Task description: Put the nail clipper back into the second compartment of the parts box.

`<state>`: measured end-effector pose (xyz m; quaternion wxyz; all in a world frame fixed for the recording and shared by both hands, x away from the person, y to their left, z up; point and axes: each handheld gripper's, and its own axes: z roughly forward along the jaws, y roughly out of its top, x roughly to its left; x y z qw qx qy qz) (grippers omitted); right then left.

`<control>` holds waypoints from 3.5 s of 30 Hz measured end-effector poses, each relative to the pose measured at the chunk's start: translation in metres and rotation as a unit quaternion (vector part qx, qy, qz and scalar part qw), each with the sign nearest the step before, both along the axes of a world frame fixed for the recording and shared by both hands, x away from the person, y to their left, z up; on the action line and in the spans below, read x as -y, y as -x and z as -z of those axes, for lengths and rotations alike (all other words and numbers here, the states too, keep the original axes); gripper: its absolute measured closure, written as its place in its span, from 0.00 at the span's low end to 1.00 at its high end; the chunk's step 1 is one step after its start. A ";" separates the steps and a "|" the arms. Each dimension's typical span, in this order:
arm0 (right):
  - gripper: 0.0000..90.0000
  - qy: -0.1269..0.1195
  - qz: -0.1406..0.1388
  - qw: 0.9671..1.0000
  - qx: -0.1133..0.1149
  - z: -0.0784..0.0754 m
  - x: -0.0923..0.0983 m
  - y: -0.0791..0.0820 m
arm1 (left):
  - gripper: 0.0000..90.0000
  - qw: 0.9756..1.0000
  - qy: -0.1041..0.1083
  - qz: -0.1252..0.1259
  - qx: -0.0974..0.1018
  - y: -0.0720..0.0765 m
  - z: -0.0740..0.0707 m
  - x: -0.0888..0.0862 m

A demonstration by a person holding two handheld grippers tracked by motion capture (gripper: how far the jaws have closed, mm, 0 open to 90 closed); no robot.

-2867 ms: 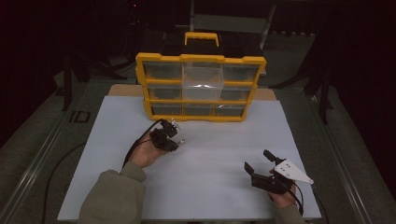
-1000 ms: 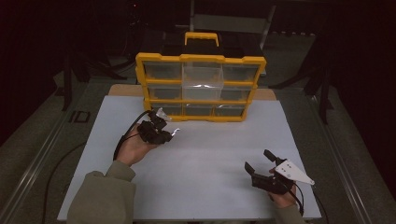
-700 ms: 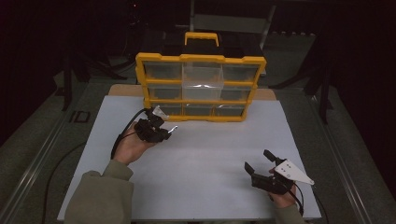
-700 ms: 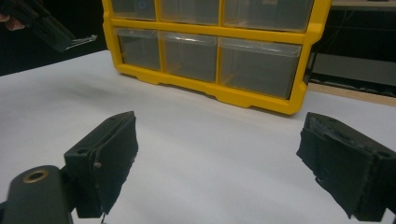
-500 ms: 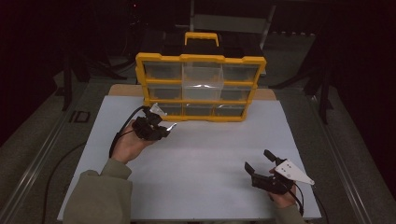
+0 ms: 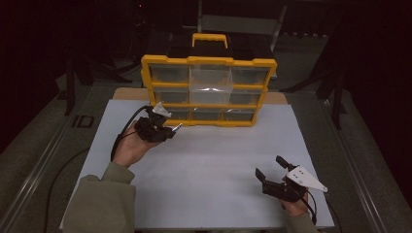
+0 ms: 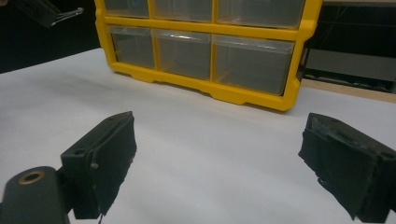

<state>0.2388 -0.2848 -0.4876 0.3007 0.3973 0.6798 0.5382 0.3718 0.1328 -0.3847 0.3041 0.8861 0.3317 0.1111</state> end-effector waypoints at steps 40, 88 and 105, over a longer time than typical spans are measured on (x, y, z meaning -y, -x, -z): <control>0.11 0.007 -0.003 1.000 0.002 0.001 -0.001 0.000 | 0.89 0.999 0.005 0.020 0.040 -0.007 -0.049 -0.017; 0.11 0.009 -0.007 1.000 -0.001 0.002 -0.002 0.000 | 0.89 0.996 0.026 0.043 0.074 -0.024 -0.101 -0.016; 0.11 0.008 -0.008 1.000 0.000 0.002 -0.002 0.000 | 0.89 0.996 0.029 0.044 0.076 -0.033 -0.117 -0.017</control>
